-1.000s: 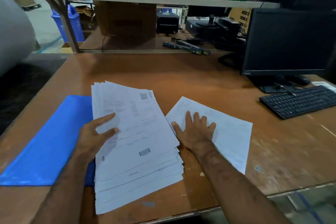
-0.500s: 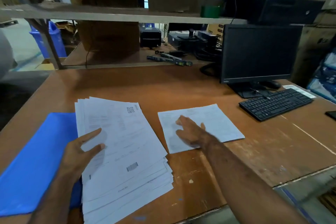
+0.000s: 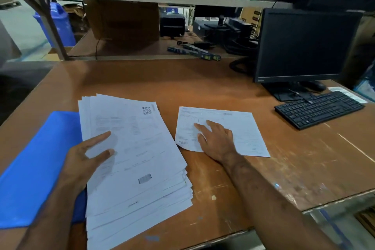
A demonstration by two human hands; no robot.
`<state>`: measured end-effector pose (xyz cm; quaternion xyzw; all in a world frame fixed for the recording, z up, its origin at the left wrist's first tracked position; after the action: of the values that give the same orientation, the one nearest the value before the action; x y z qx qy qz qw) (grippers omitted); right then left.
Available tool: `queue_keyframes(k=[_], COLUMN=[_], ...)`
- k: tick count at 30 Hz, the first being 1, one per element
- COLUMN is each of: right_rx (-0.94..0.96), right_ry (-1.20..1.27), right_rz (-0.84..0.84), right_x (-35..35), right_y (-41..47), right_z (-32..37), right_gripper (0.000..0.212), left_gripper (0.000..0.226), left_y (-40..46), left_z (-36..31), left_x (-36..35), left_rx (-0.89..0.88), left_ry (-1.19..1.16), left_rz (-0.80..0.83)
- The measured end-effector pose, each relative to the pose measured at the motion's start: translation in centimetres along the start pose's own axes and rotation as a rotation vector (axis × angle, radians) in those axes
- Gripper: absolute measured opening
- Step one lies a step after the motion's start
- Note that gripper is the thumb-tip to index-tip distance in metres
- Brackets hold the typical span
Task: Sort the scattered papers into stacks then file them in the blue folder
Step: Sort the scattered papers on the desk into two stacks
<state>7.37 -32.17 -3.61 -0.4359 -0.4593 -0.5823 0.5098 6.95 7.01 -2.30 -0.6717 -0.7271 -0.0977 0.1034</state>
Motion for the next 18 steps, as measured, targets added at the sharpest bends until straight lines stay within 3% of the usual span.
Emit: queue_keyframes(k=[7,12,15,18], right_rx=[-0.268,-0.222,-0.261,-0.402], right_ry=[-0.074,-0.006,0.038,0.050], right_rz=[0.162,0.146,0.085,0.151], right_x=[0.0,0.6,2.3,2.6], right_y=[2.6,3.2,1.8,-0.4], right_z=[2.2,2.0,-0.9,-5.4], right_gripper=[0.073,0.078,0.081,0.096], left_gripper=[0.053,0.053,0.053,0.053], left_y=[-0.3,-0.4,-0.3,-0.4], left_z=[-0.5,-0.6,-0.6,-0.8], left_x=[-0.2,-0.1,-0.3,-0.3], left_rx=[0.003,0.004,0.004,0.007], left_ry=[0.026,0.014,0.004,-0.019], left_rz=[-0.028,-0.023,-0.006,0.005])
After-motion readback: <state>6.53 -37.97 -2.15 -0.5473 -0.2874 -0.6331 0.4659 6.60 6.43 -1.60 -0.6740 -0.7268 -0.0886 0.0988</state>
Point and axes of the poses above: each hand's wrist, its own y-axis towards the middle knuckle, its own x-axis out of the back of the hand, z = x × y, the point moved 10 cm from there along y, towards the middle knuckle, and after that the axes turned 3 degrees about x, right-handed, at the moved point
